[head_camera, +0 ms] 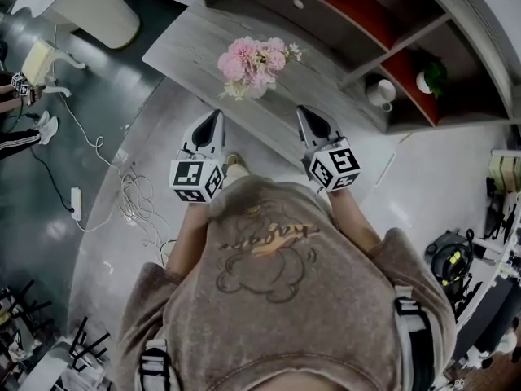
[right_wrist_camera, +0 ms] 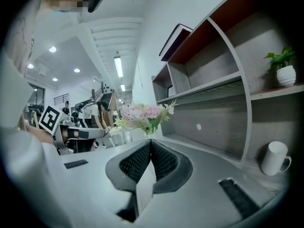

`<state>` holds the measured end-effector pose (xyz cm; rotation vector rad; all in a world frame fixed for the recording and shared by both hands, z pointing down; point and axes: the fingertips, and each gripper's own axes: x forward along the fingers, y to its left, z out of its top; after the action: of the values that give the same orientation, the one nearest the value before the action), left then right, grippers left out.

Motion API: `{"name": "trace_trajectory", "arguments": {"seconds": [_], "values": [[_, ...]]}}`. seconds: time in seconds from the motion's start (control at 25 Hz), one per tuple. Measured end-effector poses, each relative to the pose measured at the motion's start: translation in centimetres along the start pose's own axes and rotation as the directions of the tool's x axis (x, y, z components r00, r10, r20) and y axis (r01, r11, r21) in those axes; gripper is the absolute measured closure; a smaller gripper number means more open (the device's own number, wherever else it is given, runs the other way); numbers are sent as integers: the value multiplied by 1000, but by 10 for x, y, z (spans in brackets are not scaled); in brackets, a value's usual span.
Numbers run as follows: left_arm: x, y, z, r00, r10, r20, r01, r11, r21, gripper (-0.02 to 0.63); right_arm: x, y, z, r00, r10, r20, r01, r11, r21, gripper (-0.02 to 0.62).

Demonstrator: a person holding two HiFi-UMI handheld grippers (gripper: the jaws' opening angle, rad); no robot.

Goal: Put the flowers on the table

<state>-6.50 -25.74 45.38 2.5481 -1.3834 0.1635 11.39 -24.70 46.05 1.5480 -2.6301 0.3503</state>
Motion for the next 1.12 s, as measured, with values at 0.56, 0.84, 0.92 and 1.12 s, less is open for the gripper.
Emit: {"name": "trace_trajectory", "arguments": {"seconds": [0.56,0.84,0.92,1.12], "values": [[-7,13,5,998,54,26,-54,998,-14,588,7,1,-2,1000,-4,-3,3,1000,-18,598],[-9,13,3,999,48,16,-48,999,-13,588,6,3,-2,1000,2,-13,-3,1000,-30,598],[-10,12,2,999,45,13,-45,999,-8,588,6,3,-2,1000,0,-14,-1,999,-32,598],[-11,12,0,999,44,9,-44,999,-7,588,7,2,-1,1000,6,-21,-7,999,-46,598]]}}
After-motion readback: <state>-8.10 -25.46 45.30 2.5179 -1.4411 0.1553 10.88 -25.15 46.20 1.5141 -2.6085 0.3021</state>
